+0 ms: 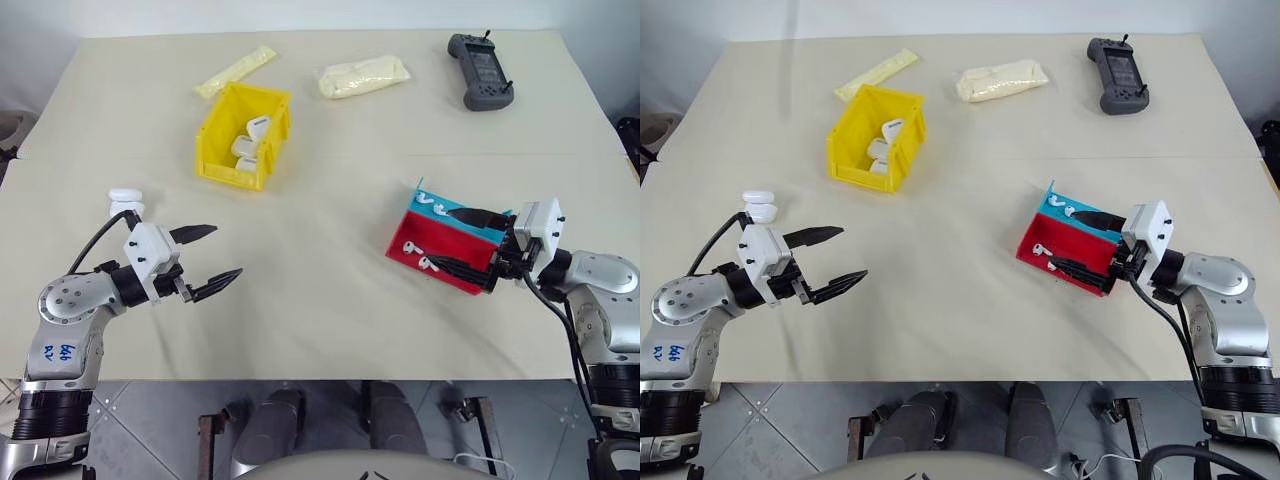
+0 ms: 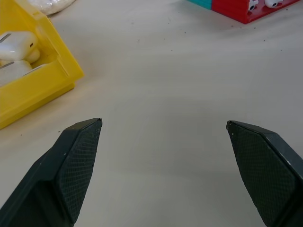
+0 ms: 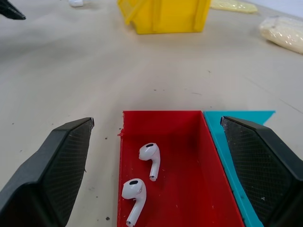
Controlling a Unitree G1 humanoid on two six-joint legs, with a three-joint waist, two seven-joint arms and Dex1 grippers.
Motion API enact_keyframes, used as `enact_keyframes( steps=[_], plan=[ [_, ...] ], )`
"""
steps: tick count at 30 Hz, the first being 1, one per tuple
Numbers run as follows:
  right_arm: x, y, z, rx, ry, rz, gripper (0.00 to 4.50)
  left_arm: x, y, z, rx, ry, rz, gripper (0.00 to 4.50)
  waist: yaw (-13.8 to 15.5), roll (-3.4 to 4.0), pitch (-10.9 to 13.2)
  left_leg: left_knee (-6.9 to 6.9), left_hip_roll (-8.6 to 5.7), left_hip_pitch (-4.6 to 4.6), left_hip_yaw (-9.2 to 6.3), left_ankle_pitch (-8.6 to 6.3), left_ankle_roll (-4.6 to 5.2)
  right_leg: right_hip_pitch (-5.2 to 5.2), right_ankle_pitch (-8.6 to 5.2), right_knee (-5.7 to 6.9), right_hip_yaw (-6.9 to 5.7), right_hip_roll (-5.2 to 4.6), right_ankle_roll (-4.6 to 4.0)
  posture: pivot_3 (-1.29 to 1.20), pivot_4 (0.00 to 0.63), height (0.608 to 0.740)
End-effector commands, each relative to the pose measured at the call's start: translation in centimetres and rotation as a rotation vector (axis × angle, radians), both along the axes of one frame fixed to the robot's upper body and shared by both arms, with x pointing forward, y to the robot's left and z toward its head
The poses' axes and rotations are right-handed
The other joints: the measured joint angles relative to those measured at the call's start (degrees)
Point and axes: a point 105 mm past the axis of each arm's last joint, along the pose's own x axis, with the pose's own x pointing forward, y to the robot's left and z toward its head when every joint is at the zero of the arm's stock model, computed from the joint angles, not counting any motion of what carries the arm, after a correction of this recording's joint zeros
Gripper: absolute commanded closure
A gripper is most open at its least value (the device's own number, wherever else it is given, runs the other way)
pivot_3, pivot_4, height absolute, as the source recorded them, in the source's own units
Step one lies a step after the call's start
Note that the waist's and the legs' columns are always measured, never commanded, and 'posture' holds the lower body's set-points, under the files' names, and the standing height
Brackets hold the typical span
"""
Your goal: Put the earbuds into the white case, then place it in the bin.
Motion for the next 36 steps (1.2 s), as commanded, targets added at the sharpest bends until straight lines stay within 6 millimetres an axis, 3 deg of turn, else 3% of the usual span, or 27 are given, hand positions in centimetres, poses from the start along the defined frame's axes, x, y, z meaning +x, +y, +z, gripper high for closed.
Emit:
enact_keyframes(
  steps=[1,9,12,18,24,28,33,36],
  plan=[
    [-0.3,0.3,1.1,0.024,-0.043,0.008,0.0,0.4,0.4,1.1,0.004,-0.068,0.028,0.01,-0.01,0.0,0.0,0.0,0.0,0.0,0.0,0.0,0.0,0.0,0.0,0.0,0.0,0.0,0.0,0.0,0.15,0.74],
    [0.2,1.8,1.5,0.042,-0.066,0.052,0.0,0.0,2.7,1.6,-0.093,-0.093,0.226,0.01,-0.3,0.0,0.0,0.0,0.02,0.01,0.03,0.0,0.0,-0.01,0.0,0.08,0.03,0.02,0.0,0.0,0.15,0.74],
    [0.6,3.8,2.4,0.072,-0.107,0.105,0.0,-0.7,4.8,1.4,-0.168,-0.093,0.397,0.01,-0.44,0.0,0.0,-0.02,0.09,0.04,0.07,-0.01,-0.02,-0.03,0.0,0.22,0.05,0.06,0.0,0.0,0.15,0.74],
    [0.5,8.1,4.1,0.158,-0.174,0.235,0.0,-4.5,8.8,0.4,-0.278,-0.089,0.772,0.01,-0.05,-0.01,0.0,0.02,0.09,0.03,0.06,-0.05,-0.01,-0.02,0.0,0.23,0.06,0.06,-0.01,0.0,0.15,0.74],
    [0.2,10.6,4.7,0.175,-0.23,0.309,0.0,-7.8,11.7,-2.6,-0.297,0.05,1.069,0.01,0.65,-0.03,0.0,0.08,0.06,0.05,0.07,-0.07,0.01,0.01,-0.01,0.04,0.06,0.05,-0.02,0.0,0.15,0.74],
    [0.1,11.0,4.7,0.168,-0.239,0.324,0.0,-6.8,11.8,-2.5,-0.348,0.086,1.133,0.01,1.49,-0.05,-0.01,0.12,0.07,0.07,0.06,-0.07,-0.01,0.01,-0.01,0.08,0.05,0.07,-0.02,0.0,0.15,0.74],
    [0.2,9.8,4.1,0.142,-0.209,0.291,0.0,-4.2,12.1,-0.4,-0.31,0.143,1.113,0.01,1.4,-0.13,-0.04,0.18,0.04,0.05,0.01,-0.06,-0.02,0.0,-0.01,0.26,0.04,0.06,-0.03,0.0,0.15,0.74],
    [0.1,9.2,3.6,0.133,-0.184,0.263,0.0,-2.1,13.3,1.1,-0.261,0.226,1.13,0.01,1.21,-0.13,-0.05,0.13,0.05,0.08,0.03,-0.08,-0.05,-0.02,-0.02,0.43,0.06,0.07,-0.06,0.0,0.15,0.74]
  ],
)
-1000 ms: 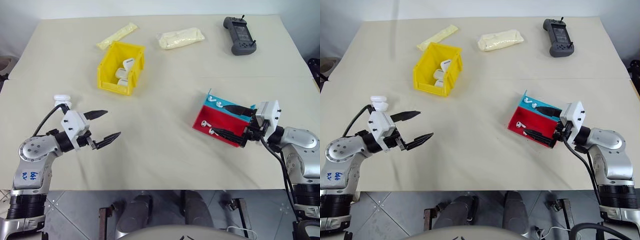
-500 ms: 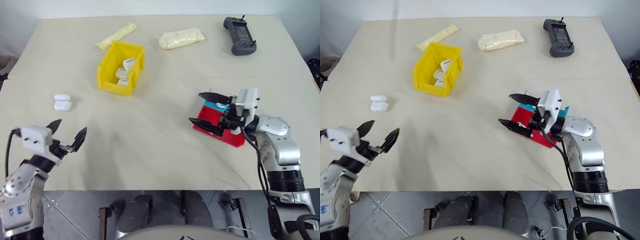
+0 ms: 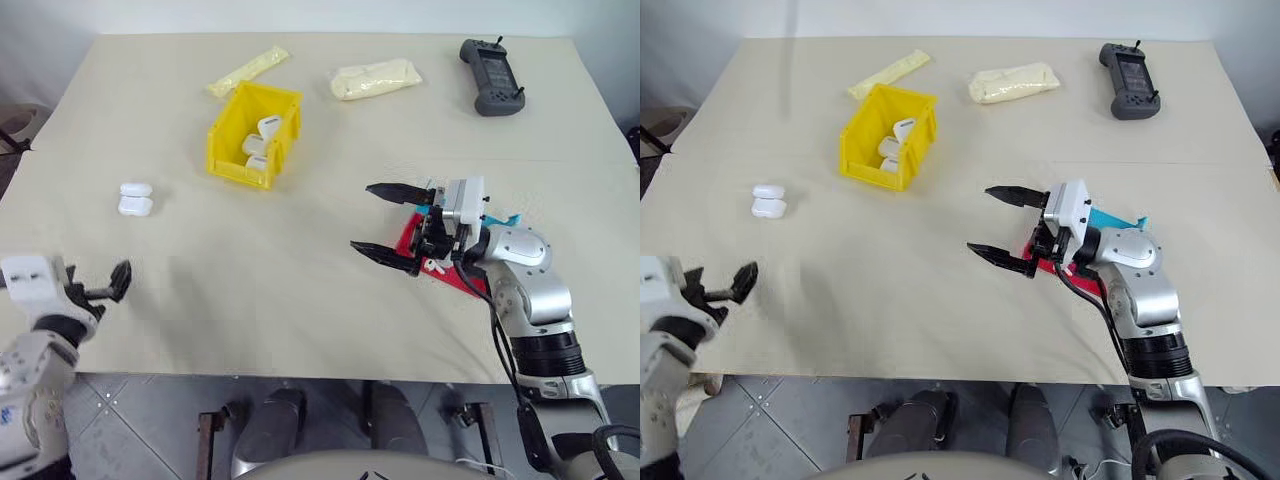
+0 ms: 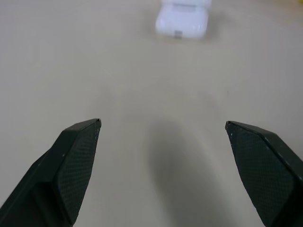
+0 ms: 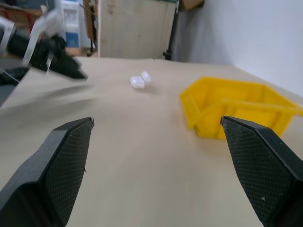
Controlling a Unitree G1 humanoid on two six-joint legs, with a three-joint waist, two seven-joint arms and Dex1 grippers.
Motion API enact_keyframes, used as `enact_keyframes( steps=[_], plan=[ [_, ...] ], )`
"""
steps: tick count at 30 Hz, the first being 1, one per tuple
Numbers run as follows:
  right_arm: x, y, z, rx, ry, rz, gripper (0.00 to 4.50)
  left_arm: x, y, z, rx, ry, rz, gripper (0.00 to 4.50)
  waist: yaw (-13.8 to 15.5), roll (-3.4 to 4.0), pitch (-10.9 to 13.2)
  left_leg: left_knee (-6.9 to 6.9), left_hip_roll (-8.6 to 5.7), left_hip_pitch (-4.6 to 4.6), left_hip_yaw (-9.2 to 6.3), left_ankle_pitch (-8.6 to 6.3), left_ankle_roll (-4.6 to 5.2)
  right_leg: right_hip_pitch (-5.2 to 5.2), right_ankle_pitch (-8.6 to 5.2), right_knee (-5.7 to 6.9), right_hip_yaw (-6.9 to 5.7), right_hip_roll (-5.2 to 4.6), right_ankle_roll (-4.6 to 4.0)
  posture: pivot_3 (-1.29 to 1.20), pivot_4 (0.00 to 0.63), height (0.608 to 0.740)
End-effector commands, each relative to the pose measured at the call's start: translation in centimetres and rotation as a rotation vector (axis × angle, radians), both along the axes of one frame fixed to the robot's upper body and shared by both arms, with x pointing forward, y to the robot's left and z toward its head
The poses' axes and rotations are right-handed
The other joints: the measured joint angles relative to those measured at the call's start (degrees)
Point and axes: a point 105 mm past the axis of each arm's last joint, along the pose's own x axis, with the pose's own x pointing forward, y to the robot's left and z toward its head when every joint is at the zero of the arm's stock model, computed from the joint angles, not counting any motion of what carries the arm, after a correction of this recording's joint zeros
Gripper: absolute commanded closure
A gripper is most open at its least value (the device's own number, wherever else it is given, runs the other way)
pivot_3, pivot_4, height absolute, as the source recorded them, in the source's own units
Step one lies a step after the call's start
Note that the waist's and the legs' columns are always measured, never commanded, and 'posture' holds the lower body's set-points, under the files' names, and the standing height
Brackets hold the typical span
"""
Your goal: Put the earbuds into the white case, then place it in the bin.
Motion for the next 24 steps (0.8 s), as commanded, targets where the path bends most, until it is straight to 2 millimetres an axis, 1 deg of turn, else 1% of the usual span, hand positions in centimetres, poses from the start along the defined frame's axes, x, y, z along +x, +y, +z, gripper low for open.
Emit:
enact_keyframes(
  steps=[1,3,6,8,9,11,15,19,24],
  plan=[
    [-0.5,-0.8,0.4,0.005,-0.009,-0.024,0.0,1.6,1.5,1.5,-0.016,0.133,0.028,0.01,-0.03,0.0,0.0,-0.01,0.0,0.01,-0.01,0.0,-0.01,0.0,-0.02,0.04,-0.01,0.0,-0.03,0.0,0.15,0.74],
    [-0.7,-0.9,0.3,0.001,0.0,-0.029,0.0,3.1,1.5,2.3,-0.028,0.234,-0.014,0.01,-0.04,-0.03,0.01,-0.01,0.02,-0.01,-0.01,-0.01,-0.02,-0.07,-0.04,0.12,-0.01,0.02,-0.07,0.0,0.15,0.74],
    [-0.7,-0.8,0.2,0.001,0.005,-0.032,0.0,4.4,1.4,3.2,-0.045,0.327,-0.056,0.01,-0.63,-0.02,0.01,-0.05,0.01,0.0,0.01,-0.02,-0.05,-0.1,-0.04,0.14,0.01,0.04,-0.08,0.0,0.15,0.74],
    [-0.8,-0.6,0.2,0.001,0.006,-0.035,0.0,5.6,1.7,4.1,-0.031,0.379,-0.075,0.01,-1.19,-0.03,0.01,-0.11,-0.02,0.01,0.0,-0.03,-0.03,-0.14,-0.04,0.17,0.0,0.01,-0.08,0.0,0.15,0.74],
    [-0.9,-0.6,0.2,0.001,0.007,-0.036,0.0,6.0,1.6,4.4,-0.022,0.405,-0.098,0.01,-1.37,-0.03,0.01,-0.12,-0.02,0.0,-0.03,-0.03,-0.03,-0.15,-0.04,0.17,-0.02,0.01,-0.08,0.0,0.15,0.74],
    [-0.9,-0.5,0.2,0.004,0.009,-0.04,0.0,7.1,1.1,4.8,-0.064,0.45,-0.137,0.01,-1.61,-0.05,0.03,-0.11,-0.04,-0.06,-0.05,-0.03,-0.03,-0.2,-0.05,0.19,-0.07,0.01,-0.08,0.0,0.15,0.74],
    [-1.1,-0.1,0.1,0.01,0.011,-0.041,0.0,8.7,2.3,4.7,-0.012,0.495,-0.118,0.01,-2.02,-0.05,0.03,-0.13,-0.06,-0.04,0.03,-0.03,-0.03,-0.29,-0.04,0.24,-0.05,0.01,-0.08,0.0,0.15,0.74],
    [-1.2,0.0,0.1,0.019,0.011,-0.048,0.0,9.7,2.0,4.5,-0.031,0.535,-0.167,0.01,-2.55,-0.07,0.03,-0.12,-0.06,-0.11,0.05,-0.02,-0.04,-0.42,-0.05,0.34,-0.11,0.01,-0.08,0.0,0.15,0.74],
    [-1.2,0.0,0.2,0.03,0.007,-0.064,0.0,11.0,2.0,4.4,-0.013,0.539,-0.169,0.01,-2.81,-0.07,0.03,-0.08,-0.1,-0.14,0.04,-0.02,-0.03,-0.48,-0.05,0.42,-0.11,-0.01,-0.08,0.0,0.15,0.74]
  ],
)
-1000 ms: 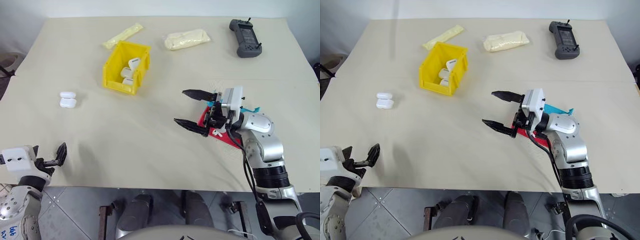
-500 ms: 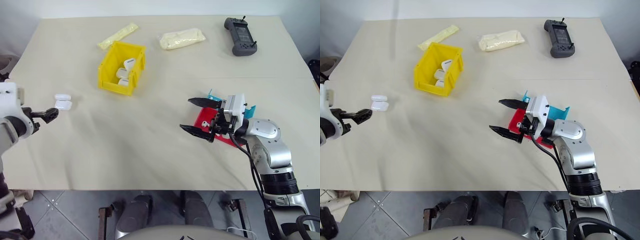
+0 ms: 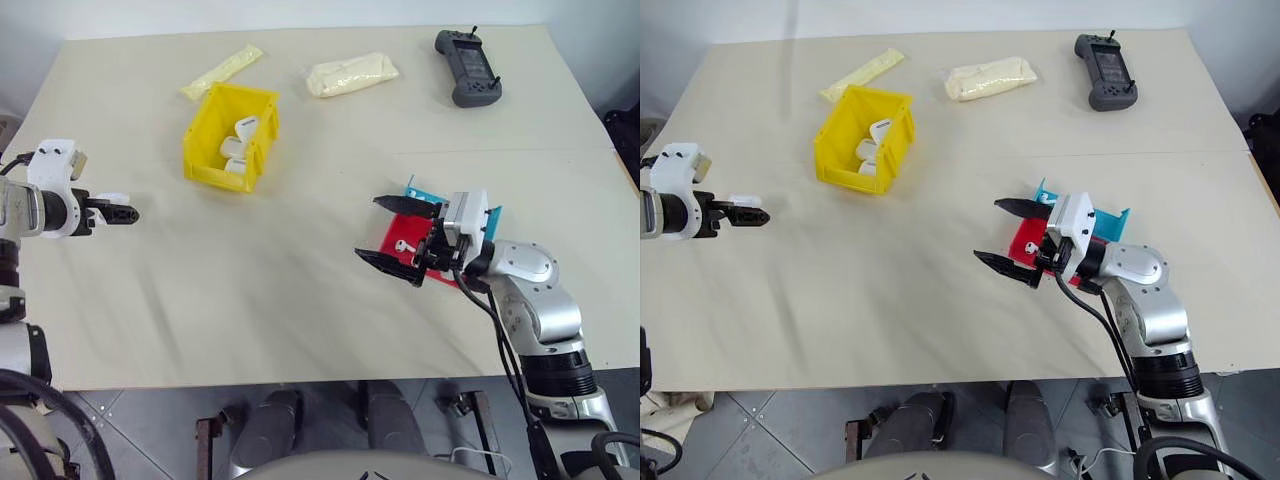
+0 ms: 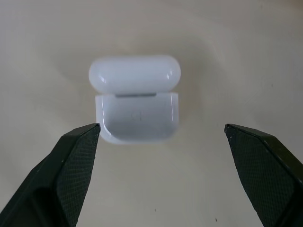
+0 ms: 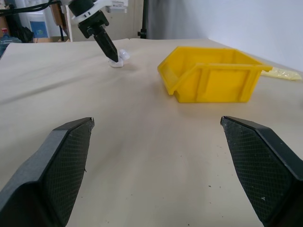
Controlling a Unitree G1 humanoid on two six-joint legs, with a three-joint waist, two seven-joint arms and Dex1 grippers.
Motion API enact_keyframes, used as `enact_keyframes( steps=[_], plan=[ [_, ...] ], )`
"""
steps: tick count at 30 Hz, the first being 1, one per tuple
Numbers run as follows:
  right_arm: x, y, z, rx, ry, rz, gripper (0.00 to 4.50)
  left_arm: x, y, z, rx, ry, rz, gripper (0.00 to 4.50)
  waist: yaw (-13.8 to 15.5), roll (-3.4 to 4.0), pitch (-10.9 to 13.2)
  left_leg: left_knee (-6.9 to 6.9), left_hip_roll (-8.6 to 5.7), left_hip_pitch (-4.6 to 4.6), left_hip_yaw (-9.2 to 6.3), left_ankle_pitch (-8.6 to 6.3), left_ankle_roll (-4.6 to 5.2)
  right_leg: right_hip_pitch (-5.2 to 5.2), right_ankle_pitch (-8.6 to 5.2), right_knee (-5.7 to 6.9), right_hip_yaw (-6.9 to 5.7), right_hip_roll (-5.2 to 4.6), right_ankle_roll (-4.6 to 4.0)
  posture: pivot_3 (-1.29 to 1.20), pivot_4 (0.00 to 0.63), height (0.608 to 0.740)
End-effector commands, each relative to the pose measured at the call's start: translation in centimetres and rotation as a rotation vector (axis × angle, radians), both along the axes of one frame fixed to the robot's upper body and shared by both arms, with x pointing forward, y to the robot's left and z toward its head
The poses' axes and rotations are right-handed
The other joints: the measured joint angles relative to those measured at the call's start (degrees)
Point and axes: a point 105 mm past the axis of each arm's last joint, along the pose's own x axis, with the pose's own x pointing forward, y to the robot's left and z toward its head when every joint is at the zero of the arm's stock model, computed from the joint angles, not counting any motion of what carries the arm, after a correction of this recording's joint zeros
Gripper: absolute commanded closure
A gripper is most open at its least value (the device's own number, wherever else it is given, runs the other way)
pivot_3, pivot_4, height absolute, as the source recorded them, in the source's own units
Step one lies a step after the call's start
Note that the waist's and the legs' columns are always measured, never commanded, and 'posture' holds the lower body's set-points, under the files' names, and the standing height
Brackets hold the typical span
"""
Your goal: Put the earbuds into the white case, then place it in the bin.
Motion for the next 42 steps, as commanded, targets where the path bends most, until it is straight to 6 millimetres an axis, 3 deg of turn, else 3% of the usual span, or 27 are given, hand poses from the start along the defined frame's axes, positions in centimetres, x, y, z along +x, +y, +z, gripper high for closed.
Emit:
enact_keyframes(
  steps=[1,7,15,23,31,42],
  plan=[
    [-0.5,0.3,1.1,0.026,-0.044,0.002,0.0,0.8,0.7,0.7,0.025,-0.032,0.015,0.01,-0.01,0.0,0.0,0.0,0.0,0.0,0.0,0.0,0.0,0.0,0.0,0.01,0.0,0.0,0.0,0.0,0.15,0.74],
    [-0.7,0.1,1.1,0.027,-0.044,-0.016,0.0,1.0,1.5,-0.7,0.029,-0.008,0.05,0.01,-0.2,-0.01,-0.01,0.0,0.01,0.0,0.18,0.0,0.0,-0.14,0.0,0.06,0.0,-0.01,0.0,0.0,0.15,0.74],
    [-0.9,-0.3,1.2,0.022,-0.042,-0.039,0.0,1.2,1.4,0.1,0.02,-0.034,0.05,0.01,-0.11,-0.09,-0.03,0.08,0.0,-0.09,0.19,0.0,0.0,-0.24,0.0,0.15,0.0,-0.04,0.0,0.0,0.15,0.74],
    [-0.9,-0.2,1.2,0.018,-0.039,-0.041,0.0,1.3,1.7,-1.2,0.049,-0.016,0.015,0.01,-0.13,-0.1,-0.04,0.07,0.0,-0.09,0.23,0.0,0.0,-0.27,0.0,0.18,-0.01,-0.04,0.0,0.0,0.15,0.74],
    [-0.9,-0.5,1.2,0.016,-0.043,-0.063,0.0,0.4,3.3,-1.8,0.15,0.045,-0.047,0.01,-0.21,-0.12,-0.05,0.09,-0.02,-0.08,0.31,-0.01,0.01,-0.32,0.0,0.26,-0.03,-0.07,0.0,0.0,0.15,0.74],
    [-0.9,-0.8,1.0,0.015,-0.043,-0.079,0.0,-0.8,3.7,-2.3,0.166,0.139,-0.136,0.01,-0.29,-0.12,-0.05,0.1,-0.01,-0.07,0.46,-0.01,0.03,-0.39,0.0,0.37,-0.04,-0.08,0.0,0.0,0.15,0.74]
  ],
)
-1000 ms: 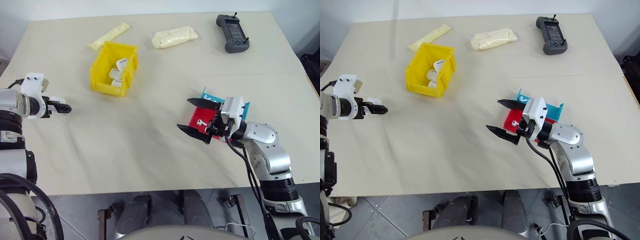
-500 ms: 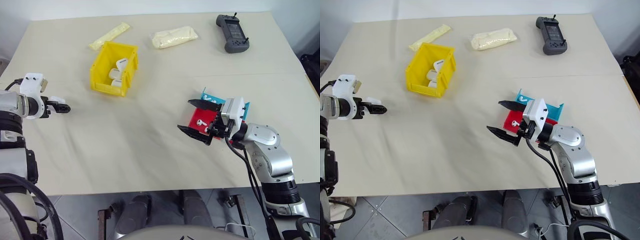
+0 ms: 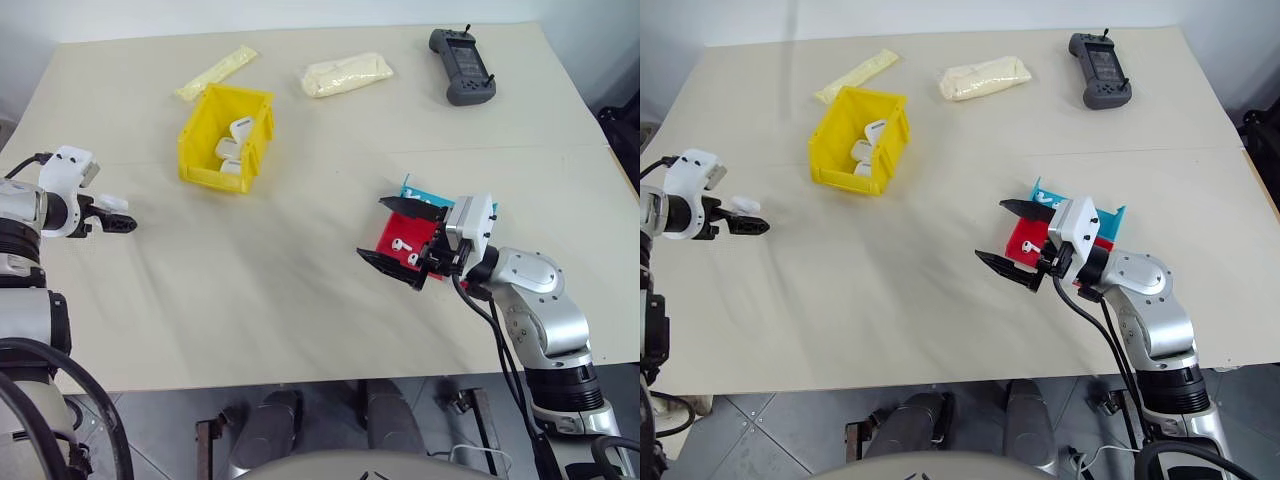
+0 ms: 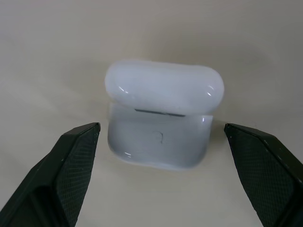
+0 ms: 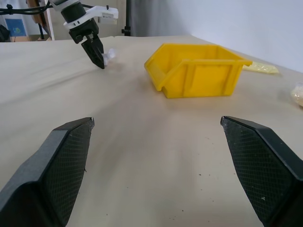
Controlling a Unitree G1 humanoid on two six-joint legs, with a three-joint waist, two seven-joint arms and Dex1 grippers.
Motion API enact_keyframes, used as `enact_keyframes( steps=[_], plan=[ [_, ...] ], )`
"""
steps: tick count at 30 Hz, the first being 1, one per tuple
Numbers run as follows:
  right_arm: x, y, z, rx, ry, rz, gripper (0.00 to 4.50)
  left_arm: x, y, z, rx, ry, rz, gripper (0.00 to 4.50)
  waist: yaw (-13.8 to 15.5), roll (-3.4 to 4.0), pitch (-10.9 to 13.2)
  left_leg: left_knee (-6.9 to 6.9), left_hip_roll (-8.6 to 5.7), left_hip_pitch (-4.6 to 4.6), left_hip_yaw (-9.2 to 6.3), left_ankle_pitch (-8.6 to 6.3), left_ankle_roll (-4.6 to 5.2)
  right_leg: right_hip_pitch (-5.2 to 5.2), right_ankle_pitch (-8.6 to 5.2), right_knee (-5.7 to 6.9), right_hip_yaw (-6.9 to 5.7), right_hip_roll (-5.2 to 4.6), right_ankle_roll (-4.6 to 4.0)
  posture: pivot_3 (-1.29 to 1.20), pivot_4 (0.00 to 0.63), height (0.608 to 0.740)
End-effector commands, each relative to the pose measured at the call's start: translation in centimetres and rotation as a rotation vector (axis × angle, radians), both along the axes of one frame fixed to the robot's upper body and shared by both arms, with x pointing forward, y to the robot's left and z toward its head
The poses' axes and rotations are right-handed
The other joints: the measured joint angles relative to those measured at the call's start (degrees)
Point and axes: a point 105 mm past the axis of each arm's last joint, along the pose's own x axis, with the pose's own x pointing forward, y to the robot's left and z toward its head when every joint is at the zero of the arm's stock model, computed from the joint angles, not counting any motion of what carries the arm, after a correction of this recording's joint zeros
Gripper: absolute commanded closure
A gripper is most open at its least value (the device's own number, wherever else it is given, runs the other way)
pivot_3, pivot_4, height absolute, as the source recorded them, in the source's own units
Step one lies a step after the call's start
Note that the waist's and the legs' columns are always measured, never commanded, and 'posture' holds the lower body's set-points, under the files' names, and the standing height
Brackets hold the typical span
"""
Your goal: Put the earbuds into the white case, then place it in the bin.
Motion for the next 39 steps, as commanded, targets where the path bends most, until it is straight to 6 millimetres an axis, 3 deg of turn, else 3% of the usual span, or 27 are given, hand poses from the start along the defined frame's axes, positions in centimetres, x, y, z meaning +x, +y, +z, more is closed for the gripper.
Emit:
enact_keyframes(
  steps=[1,25,32,39],
  plan=[
    [-0.4,-0.5,1.0,0.007,-0.048,-0.012,0.0,-1.4,1.8,-0.1,0.038,0.048,0.033,0.01,-0.01,0.0,0.0,0.0,0.0,0.0,0.0,0.0,0.0,0.0,0.0,0.0,0.0,0.0,0.0,0.0,0.15,0.74],
    [-0.2,-0.5,0.9,0.009,-0.046,-0.019,0.0,-0.4,1.1,-0.9,0.009,-0.018,0.006,0.01,0.15,-0.01,-0.01,0.18,-0.03,0.04,0.04,0.0,0.0,-0.01,0.0,0.26,-0.01,-0.04,0.0,0.0,0.15,0.74],
    [-0.1,-0.4,0.9,0.015,-0.046,-0.019,0.0,-0.2,0.9,-0.9,-0.016,-0.052,-0.002,1.78,0.15,-0.02,-0.01,0.2,-0.02,0.04,0.04,0.0,0.0,-0.01,0.0,0.3,-0.01,-0.04,0.0,0.0,0.15,0.74],
    [-0.3,0.0,0.6,0.018,-0.032,0.001,0.0,-1.0,1.5,-1.3,-0.089,-0.088,0.002,1.78,0.14,-0.01,-0.02,0.22,-0.03,0.06,0.04,0.0,0.0,-0.01,0.0,0.36,-0.01,-0.05,0.0,0.0,0.15,0.74]
  ],
)
